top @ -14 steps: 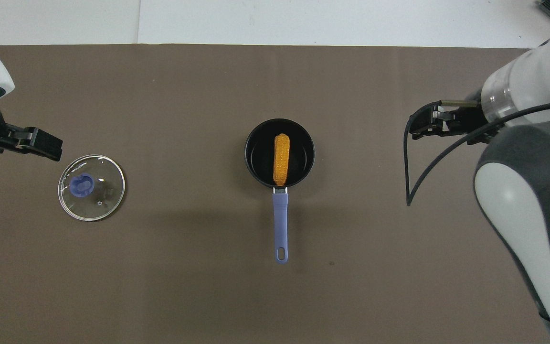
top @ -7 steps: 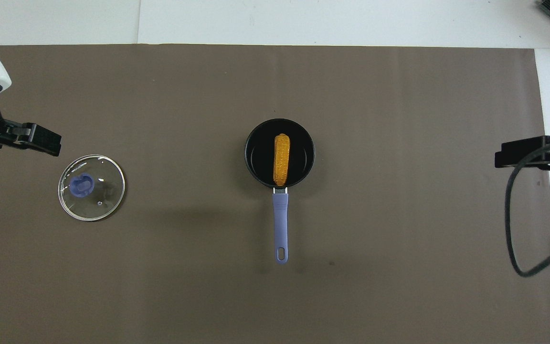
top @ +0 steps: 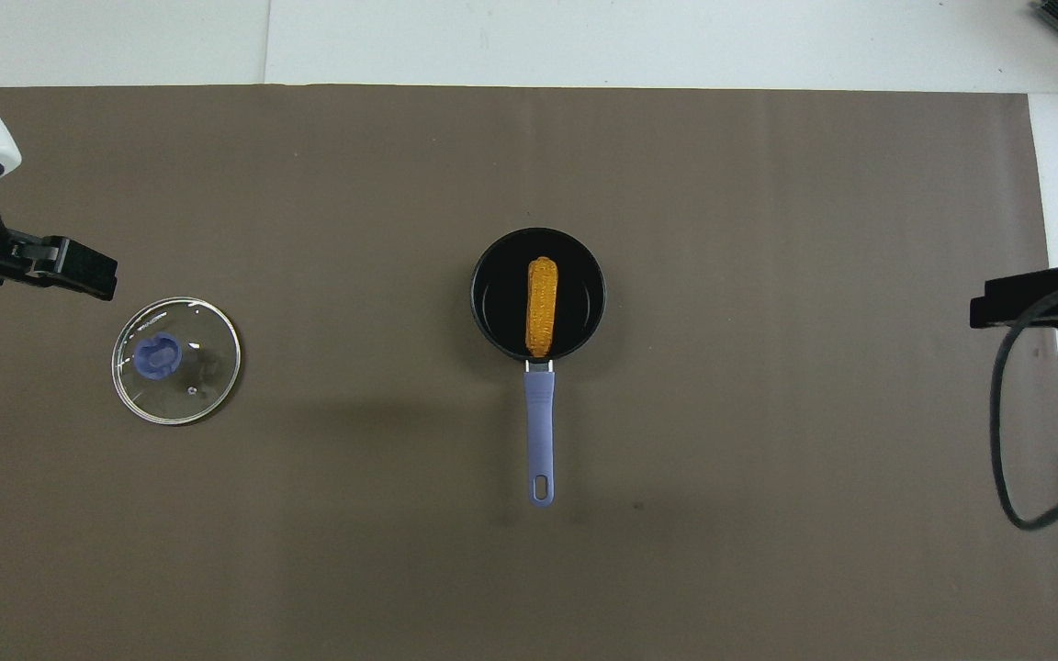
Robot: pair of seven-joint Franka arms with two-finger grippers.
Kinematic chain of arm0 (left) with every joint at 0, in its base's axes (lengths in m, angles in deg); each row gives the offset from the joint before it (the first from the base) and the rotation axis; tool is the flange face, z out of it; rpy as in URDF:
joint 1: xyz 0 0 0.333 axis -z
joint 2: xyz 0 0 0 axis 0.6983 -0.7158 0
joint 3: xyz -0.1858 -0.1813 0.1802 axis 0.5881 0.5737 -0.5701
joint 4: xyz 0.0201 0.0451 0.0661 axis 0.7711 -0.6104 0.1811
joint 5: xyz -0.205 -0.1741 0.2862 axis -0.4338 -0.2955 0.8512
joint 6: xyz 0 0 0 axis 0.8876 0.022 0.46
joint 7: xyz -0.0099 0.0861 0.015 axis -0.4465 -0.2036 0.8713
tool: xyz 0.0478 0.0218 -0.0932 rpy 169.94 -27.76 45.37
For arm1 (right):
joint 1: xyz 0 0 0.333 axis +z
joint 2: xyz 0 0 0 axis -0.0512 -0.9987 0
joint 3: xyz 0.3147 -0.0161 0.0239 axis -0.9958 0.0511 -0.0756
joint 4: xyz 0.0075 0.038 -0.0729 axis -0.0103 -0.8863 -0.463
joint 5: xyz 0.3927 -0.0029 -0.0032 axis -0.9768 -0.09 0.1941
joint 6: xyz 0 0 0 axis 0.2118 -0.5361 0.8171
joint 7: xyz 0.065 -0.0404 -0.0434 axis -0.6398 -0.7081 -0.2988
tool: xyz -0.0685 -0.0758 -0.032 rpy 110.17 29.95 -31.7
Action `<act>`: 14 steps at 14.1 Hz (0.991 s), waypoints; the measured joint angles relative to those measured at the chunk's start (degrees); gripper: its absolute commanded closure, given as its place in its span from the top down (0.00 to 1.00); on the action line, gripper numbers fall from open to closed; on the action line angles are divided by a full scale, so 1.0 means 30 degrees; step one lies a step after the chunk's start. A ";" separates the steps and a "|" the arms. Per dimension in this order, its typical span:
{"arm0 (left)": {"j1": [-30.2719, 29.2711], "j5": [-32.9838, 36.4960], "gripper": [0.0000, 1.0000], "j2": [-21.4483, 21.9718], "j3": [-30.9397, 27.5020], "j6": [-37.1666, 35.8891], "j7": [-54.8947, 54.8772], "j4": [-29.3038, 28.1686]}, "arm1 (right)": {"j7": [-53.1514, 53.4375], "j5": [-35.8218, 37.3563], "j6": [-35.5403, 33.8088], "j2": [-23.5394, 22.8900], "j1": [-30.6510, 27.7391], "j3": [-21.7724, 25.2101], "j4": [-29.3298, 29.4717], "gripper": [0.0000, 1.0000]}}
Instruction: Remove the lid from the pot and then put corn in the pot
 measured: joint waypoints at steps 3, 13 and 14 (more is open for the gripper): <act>0.0000 0.0000 1.00 0.0000 -0.0001 -0.0001 -0.0014 0.0000 | -0.0617 -0.0001 -0.0680 0.0075 -0.0084 0.0106 0.0164 1.00; -0.0002 0.0000 1.00 0.0000 -0.0016 -0.0028 -0.0020 -0.0001 | -0.1365 0.0004 -0.0232 -0.0028 -0.0694 0.0285 -0.0511 1.00; -0.0002 0.0000 1.00 0.0000 -0.0016 -0.0029 -0.0021 -0.0002 | -0.1365 0.0013 -0.0121 -0.0031 -0.0696 0.0285 -0.0662 1.00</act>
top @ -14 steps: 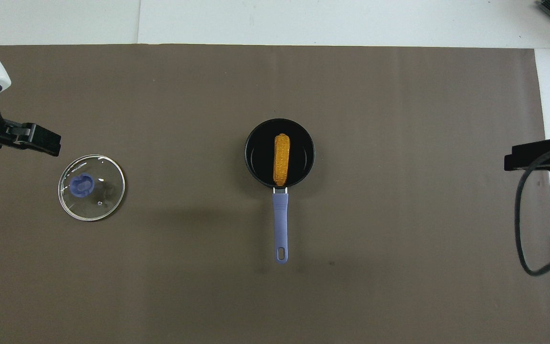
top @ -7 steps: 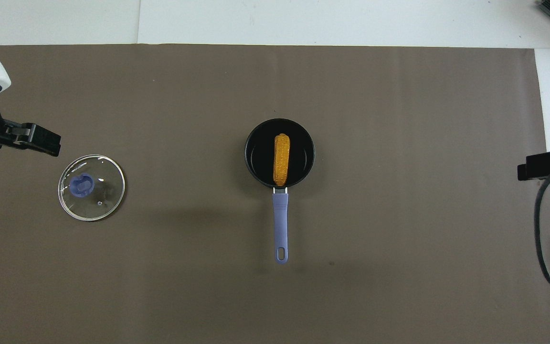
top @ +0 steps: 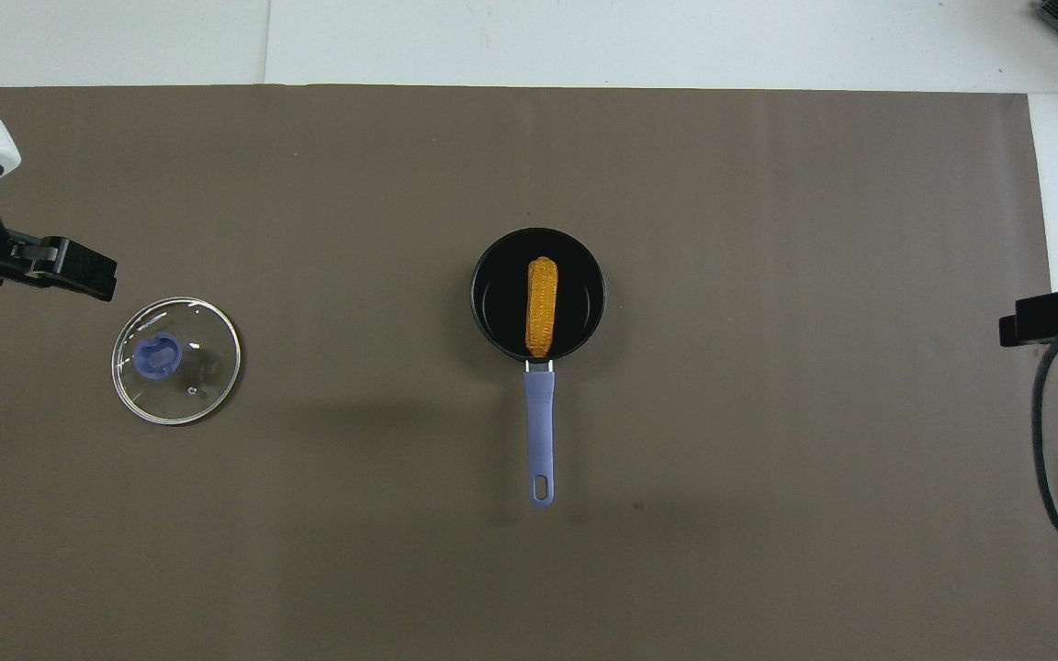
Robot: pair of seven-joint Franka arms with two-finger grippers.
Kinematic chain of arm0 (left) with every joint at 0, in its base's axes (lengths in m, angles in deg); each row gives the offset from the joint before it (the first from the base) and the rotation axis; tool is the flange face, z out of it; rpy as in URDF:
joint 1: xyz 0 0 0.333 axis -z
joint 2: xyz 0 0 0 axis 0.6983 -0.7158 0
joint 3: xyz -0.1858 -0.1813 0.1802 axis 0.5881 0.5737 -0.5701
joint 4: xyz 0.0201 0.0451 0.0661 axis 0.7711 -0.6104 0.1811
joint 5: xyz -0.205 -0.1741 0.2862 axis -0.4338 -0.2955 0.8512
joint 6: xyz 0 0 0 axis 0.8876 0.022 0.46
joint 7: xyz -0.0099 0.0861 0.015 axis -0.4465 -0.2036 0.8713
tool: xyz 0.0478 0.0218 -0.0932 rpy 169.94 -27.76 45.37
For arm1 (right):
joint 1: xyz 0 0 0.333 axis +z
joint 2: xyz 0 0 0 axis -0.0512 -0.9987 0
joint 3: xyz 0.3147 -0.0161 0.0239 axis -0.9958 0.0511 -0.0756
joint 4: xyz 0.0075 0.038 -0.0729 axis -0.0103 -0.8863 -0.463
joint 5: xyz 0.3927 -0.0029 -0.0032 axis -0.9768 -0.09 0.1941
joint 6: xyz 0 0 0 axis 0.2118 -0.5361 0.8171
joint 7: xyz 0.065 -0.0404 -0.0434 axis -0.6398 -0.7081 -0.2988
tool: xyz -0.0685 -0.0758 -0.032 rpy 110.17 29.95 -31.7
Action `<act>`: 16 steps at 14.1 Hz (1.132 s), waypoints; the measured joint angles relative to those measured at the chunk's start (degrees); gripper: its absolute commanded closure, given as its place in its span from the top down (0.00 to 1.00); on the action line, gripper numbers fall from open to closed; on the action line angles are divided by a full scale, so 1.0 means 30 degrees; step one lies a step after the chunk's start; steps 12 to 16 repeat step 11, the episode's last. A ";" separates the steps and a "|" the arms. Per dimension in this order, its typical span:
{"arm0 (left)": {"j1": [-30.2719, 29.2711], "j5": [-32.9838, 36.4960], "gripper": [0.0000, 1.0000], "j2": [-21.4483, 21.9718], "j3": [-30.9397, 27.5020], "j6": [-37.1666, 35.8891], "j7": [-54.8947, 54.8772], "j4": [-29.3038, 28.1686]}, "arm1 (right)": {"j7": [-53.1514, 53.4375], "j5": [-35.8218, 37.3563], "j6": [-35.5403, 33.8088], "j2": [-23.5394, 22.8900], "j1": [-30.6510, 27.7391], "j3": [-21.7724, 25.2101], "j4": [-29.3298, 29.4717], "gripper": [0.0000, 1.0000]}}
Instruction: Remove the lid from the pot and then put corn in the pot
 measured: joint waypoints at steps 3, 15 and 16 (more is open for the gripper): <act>0.0000 0.0000 1.00 0.0000 0.0000 -0.0008 -0.0004 -0.0003 | 0.0000 0.0002 0.0199 0.0001 -0.0006 0.0000 -0.0175 1.00; 0.0000 0.0000 1.00 0.0000 0.0000 -0.0099 -0.0008 -0.0006 | 0.0000 0.0072 0.0223 0.0008 -0.0036 0.0000 -0.0235 1.00; 0.0000 0.0000 1.00 0.0000 0.0000 -0.0099 -0.0008 -0.0006 | 0.0000 0.0072 0.0223 0.0008 -0.0036 0.0000 -0.0235 1.00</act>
